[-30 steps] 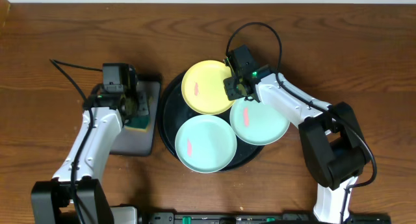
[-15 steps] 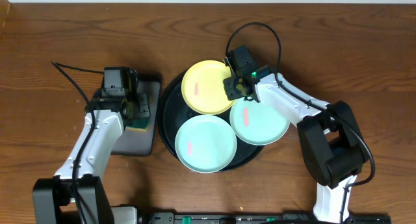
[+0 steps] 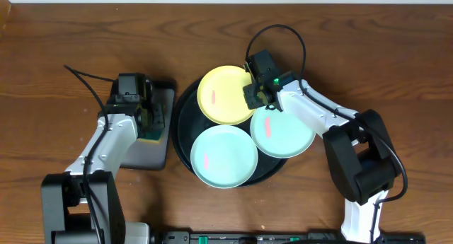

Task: Clean dirty plates on tray and stack at the side
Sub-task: 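Lower left gripper into water tray and grasp green sponge, then lift green sponge out of the water with left gripper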

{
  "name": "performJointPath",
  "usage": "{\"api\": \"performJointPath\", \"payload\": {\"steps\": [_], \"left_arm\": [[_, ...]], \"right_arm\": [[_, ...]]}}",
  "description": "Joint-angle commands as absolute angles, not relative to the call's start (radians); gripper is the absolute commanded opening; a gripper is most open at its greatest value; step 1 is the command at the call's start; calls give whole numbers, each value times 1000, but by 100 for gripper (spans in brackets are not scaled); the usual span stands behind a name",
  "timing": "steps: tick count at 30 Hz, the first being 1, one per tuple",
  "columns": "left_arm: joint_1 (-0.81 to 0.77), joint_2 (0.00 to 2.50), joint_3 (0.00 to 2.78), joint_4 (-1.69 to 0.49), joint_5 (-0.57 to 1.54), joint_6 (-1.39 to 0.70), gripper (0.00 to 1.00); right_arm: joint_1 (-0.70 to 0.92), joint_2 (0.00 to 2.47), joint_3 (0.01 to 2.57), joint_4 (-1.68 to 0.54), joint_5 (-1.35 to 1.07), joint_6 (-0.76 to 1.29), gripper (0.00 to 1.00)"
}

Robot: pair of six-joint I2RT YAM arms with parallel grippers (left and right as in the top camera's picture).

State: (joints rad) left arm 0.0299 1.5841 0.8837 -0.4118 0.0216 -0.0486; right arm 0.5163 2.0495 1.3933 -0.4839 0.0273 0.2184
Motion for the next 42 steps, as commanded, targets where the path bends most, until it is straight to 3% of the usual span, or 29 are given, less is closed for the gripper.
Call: {"api": "performJointPath", "payload": {"steps": [1, 10, 24, 42], "left_arm": [[28, 1588, 872, -405, 7, -42, 46], [28, 1588, 872, -402, 6, -29, 46], [28, 1588, 872, -428, 6, -19, 51], [28, 1588, 842, -431, 5, -19, 57]], "right_arm": [[524, 2060, 1403, -481, 37, 217, 33], [524, 2064, 1402, -475, 37, 217, 29], [524, 2064, 1397, -466, 38, 217, 34], [524, 2064, 1397, -466, 37, 216, 31]]}}
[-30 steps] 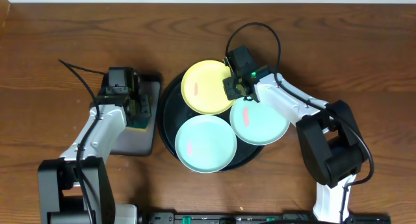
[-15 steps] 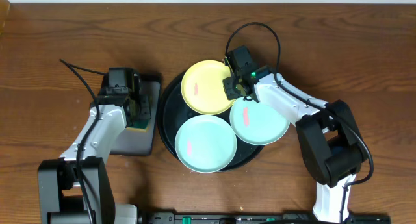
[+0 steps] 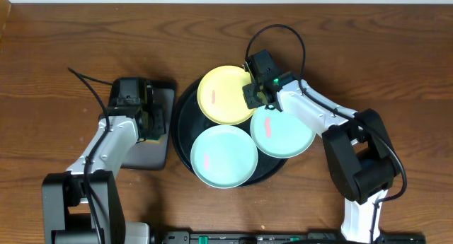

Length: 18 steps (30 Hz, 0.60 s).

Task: Clean dirty plates on tray and stack at the side
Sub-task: 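Lift green sponge out of the water with left gripper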

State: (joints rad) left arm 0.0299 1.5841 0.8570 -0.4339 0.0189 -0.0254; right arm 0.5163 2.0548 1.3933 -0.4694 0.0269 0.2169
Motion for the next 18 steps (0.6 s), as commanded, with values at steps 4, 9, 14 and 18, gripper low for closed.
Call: {"api": "performJointPath", "payload": {"steps": [4, 9, 14, 18], "left_arm": [[28, 1588, 814, -401, -10, -20, 57], [28, 1588, 796, -349, -20, -20, 58], [28, 1588, 796, -348, -19, -41, 36], [27, 1588, 796, -353, -19, -67, 19]], "right_arm": [[524, 2064, 1397, -466, 37, 216, 31], [524, 2064, 1397, -466, 37, 216, 31], [524, 2064, 1397, -464, 37, 216, 28], [524, 2064, 1397, -464, 37, 216, 26]]}}
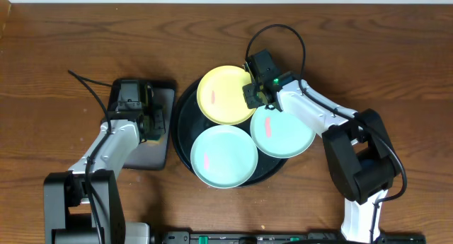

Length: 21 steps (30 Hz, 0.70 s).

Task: Clean dirty plates on tray and stack at the side
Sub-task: 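Lift green sponge out of the water with left gripper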

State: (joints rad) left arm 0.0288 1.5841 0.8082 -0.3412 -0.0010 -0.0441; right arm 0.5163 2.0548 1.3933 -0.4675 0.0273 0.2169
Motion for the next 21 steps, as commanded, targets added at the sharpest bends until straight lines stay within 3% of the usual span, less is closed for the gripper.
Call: {"api": "performJointPath", "payload": {"steps": [1, 5, 6, 8, 21], "left_arm": [[28, 1588, 796, -353, -19, -66, 19], [28, 1588, 796, -352, -20, -65, 17], [28, 1588, 796, -350, -20, -65, 30], [28, 1588, 796, -345, -20, -65, 40], [28, 1588, 796, -319, -20, -65, 46]], "right_arm": [[524, 2064, 1397, -465, 37, 216, 26], [524, 2064, 1397, -465, 37, 216, 26], [524, 2064, 1397, -465, 37, 216, 28], [525, 2064, 1397, -465, 37, 216, 33], [525, 2064, 1397, -463, 37, 216, 35]]}}
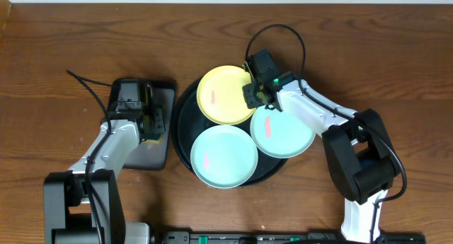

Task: Clean dirty plates on tray and stack at the side
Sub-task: 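Lift green sponge out of the water with left gripper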

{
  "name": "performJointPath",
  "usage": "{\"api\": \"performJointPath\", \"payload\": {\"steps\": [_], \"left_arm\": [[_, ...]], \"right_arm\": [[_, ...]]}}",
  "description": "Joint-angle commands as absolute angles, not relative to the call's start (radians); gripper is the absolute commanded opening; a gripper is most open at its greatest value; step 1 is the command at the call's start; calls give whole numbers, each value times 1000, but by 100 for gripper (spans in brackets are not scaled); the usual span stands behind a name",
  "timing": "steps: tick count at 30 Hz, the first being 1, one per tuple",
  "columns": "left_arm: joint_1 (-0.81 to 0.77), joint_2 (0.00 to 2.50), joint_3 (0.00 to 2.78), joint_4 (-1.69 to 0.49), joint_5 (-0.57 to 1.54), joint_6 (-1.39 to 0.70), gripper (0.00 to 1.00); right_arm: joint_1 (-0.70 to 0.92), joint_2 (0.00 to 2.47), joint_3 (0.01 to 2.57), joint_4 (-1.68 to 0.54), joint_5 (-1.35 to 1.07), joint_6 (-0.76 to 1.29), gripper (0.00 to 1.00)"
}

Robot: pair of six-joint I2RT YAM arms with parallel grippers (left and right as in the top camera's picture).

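A black round tray (182, 141) holds three plates, each with a red smear: a yellow plate (221, 95) at the back, a light-blue plate (224, 156) in front and a mint plate (284, 134) on the right. My right gripper (253, 95) sits at the yellow plate's right rim and seems shut on it, though the wrist hides its fingertips. My left gripper (148, 124) is low over a yellow-green sponge (151, 136) on a grey pad (152, 155). The wrist hides how its jaws stand.
The grey pad lies just left of the black tray, on a brown wooden table (368, 53). A black cable (88, 81) trails from the left arm toward the back left. Both arm bases stand at the front edge.
The left wrist stood over the back part of the grey pad, then a little nearer the front and left, low over the sponge, where it has stayed. The right gripper has stayed at the yellow plate's rim throughout, and the plates have not moved.
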State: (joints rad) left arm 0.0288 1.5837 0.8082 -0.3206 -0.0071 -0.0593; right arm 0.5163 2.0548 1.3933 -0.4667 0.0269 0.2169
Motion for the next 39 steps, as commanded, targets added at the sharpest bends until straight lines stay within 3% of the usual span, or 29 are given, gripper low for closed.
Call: {"api": "performJointPath", "payload": {"steps": [1, 12, 19, 28, 39], "left_arm": [[28, 1588, 796, -319, -20, -65, 46], [28, 1588, 796, -316, -20, -65, 46], [28, 1588, 794, -335, -20, -65, 47], [27, 1588, 769, -315, -20, -65, 50], [27, 1588, 740, -281, -19, -65, 53]], "right_arm": [[525, 2064, 1397, -463, 37, 216, 35], [525, 2064, 1397, -463, 37, 216, 24], [524, 2064, 1397, -463, 37, 216, 29], [525, 2064, 1397, -463, 37, 216, 22], [525, 2064, 1397, -464, 37, 216, 22]]}}
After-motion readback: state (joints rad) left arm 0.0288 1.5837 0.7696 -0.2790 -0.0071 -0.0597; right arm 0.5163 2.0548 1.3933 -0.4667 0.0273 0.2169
